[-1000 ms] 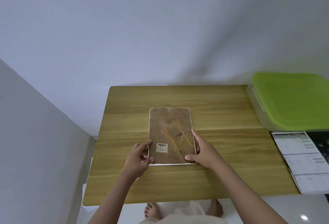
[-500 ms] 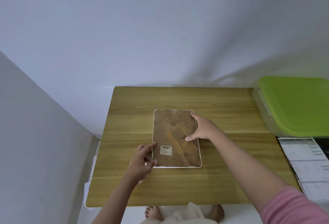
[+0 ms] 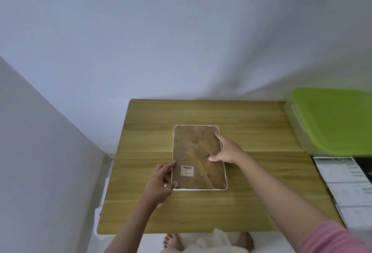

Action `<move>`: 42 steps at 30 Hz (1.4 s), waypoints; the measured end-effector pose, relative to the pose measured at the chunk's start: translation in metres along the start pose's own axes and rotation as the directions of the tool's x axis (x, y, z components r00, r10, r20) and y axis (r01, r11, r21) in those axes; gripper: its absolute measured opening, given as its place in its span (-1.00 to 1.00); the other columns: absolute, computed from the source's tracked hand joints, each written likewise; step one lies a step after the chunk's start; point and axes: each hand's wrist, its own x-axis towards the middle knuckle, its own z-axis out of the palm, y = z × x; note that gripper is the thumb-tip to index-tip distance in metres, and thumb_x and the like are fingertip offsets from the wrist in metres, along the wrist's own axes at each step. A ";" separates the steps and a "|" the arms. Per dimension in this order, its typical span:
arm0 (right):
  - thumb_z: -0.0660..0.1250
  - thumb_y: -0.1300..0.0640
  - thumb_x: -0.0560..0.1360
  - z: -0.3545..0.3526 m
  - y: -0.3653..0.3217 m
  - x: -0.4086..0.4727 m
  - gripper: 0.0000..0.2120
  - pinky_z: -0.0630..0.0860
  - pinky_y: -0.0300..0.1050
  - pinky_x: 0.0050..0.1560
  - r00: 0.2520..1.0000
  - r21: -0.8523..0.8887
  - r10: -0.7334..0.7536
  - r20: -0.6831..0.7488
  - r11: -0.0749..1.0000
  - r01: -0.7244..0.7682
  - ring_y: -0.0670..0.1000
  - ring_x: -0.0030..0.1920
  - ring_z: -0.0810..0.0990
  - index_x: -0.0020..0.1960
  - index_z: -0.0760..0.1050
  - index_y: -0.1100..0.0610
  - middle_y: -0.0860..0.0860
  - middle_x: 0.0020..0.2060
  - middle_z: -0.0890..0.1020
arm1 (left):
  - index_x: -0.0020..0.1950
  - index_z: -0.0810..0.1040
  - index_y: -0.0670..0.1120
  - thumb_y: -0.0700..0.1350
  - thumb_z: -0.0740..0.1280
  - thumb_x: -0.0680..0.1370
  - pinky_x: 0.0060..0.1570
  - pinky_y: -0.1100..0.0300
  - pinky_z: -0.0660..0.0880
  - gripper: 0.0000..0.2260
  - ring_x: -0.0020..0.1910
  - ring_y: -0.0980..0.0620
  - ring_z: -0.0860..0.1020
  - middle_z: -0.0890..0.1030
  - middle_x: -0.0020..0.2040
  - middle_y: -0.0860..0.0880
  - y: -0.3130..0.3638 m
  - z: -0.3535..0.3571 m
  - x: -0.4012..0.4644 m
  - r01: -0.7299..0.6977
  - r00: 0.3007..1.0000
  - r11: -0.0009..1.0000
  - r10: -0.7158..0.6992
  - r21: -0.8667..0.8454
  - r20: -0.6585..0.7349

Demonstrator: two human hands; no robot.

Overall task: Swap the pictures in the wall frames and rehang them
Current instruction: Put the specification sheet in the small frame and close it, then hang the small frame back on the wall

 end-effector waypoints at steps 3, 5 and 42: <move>0.52 -0.01 0.27 0.018 0.006 -0.008 -0.02 0.38 -0.02 0.33 0.996 0.181 0.057 -0.075 0.983 -0.042 0.11 0.37 0.35 0.51 0.01 -0.19 0.09 0.42 0.28 | 0.31 0.43 0.04 -0.39 0.40 0.39 -0.14 0.32 0.53 -0.43 -0.15 0.08 0.51 0.43 0.06 -0.01 0.007 0.003 -0.001 0.079 0.996 0.993 -0.082 -0.092 -0.033; 0.54 0.07 0.29 0.026 0.011 -0.014 -0.06 0.41 -0.02 0.32 0.993 0.378 0.044 -0.108 0.926 0.000 0.05 0.34 0.38 0.50 0.08 -0.15 0.05 0.41 0.31 | 0.30 0.46 -0.05 -0.46 0.35 0.39 -0.18 0.33 0.55 -0.46 -0.07 0.06 0.56 0.45 0.10 -0.06 0.014 0.002 -0.004 0.124 0.990 0.963 -0.136 -0.238 -0.031; 0.34 0.26 0.42 -0.049 -0.095 -0.121 -0.39 0.63 -0.07 -0.27 0.698 0.523 -0.071 -0.713 0.608 0.597 -0.06 -0.27 0.66 0.38 0.27 -0.12 -0.02 0.10 0.56 | 0.12 0.61 0.09 -0.36 0.44 0.35 -0.05 0.30 0.53 -0.55 0.09 0.17 0.54 0.56 0.09 0.22 0.167 -0.005 -0.032 -0.472 0.881 0.870 0.461 -0.144 -0.102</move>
